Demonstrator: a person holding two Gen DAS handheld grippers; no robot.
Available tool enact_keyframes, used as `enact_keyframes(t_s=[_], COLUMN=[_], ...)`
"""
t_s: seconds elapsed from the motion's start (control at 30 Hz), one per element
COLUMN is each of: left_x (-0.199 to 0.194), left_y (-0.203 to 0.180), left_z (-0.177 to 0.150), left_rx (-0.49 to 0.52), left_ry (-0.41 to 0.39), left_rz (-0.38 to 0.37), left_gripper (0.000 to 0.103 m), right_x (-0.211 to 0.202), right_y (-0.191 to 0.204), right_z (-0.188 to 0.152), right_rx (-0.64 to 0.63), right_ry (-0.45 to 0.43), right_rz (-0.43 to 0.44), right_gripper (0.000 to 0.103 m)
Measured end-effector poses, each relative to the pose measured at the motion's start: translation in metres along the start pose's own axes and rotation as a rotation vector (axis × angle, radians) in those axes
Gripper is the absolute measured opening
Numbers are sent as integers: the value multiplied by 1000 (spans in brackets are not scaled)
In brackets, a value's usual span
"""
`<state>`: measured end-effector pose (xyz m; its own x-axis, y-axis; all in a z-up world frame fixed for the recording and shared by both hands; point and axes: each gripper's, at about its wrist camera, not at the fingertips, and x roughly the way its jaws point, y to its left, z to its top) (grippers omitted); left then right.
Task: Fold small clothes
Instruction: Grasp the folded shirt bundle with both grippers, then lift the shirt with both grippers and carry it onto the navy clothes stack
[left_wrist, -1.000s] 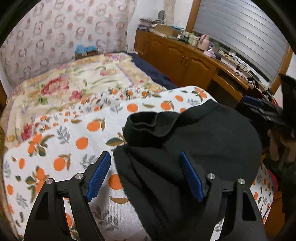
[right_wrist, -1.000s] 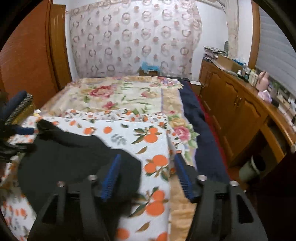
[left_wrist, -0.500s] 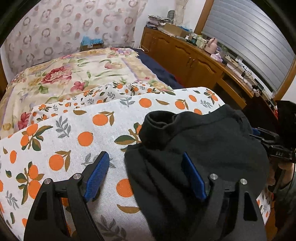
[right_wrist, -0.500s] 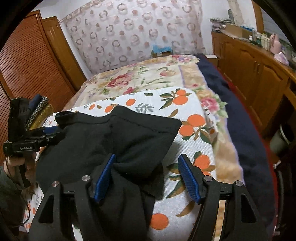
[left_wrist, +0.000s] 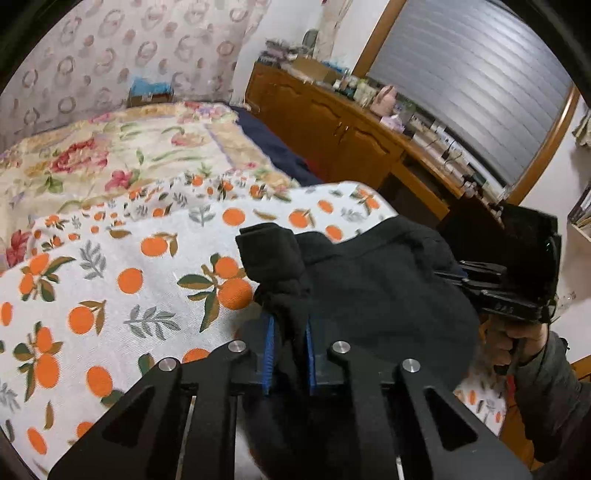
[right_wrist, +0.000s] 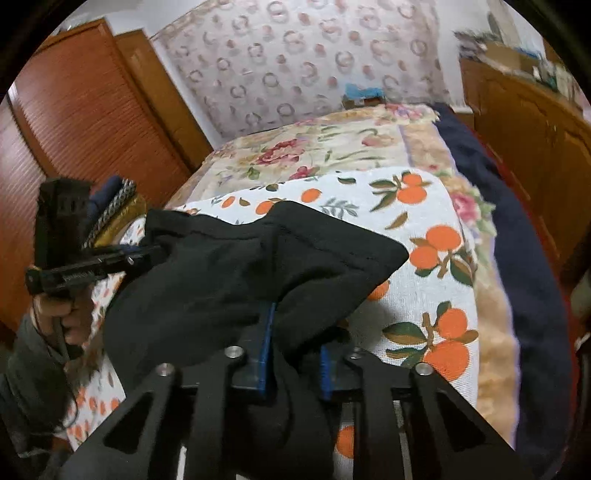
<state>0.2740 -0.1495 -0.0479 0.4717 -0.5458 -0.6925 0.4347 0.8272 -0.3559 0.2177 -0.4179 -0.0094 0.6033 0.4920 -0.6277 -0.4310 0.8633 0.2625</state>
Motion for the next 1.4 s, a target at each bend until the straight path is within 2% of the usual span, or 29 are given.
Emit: enact_keyframes(t_s=[0.17, 0.33, 0.53, 0.7, 0.97, 1.07, 1.2, 1.3, 1.4], left_x=[-49, -104, -176, -235, -305, -309, -298, -292, -287], left_y=[-17, -24, -7, 26, 92, 125, 173, 201, 218], left_z=[-2, -7, -15, -24, -51, -66, -90, -116, -133], left_rx=[20, 39, 34, -20, -133, -194, -313, -397, -438], left_ry=[-95, -202, -322, -428, -528, -534, -509, -508, -500], left_rz=[-20, 7, 94, 219, 373, 413, 455, 468, 477], left_gripper=[13, 12, 12, 12, 12, 12, 12, 12, 12], right_x=[-25, -37, -35, -12, 66, 107, 187, 246, 282], right_y=[22, 52, 106, 165, 254, 280, 326, 367, 390], right_z=[6, 17, 48, 79, 146, 173, 221, 236, 243], right_rx=[-60, -127, -232, -328, -486, -539, -598, -656, -729], right_ry=[-110, -184, -253, -290, -294, -266, -188, -143, -117], right_rz=[-28, -34, 33, 115, 218, 241, 237, 221, 206], right_gripper=[14, 13, 12, 12, 12, 12, 12, 11, 11])
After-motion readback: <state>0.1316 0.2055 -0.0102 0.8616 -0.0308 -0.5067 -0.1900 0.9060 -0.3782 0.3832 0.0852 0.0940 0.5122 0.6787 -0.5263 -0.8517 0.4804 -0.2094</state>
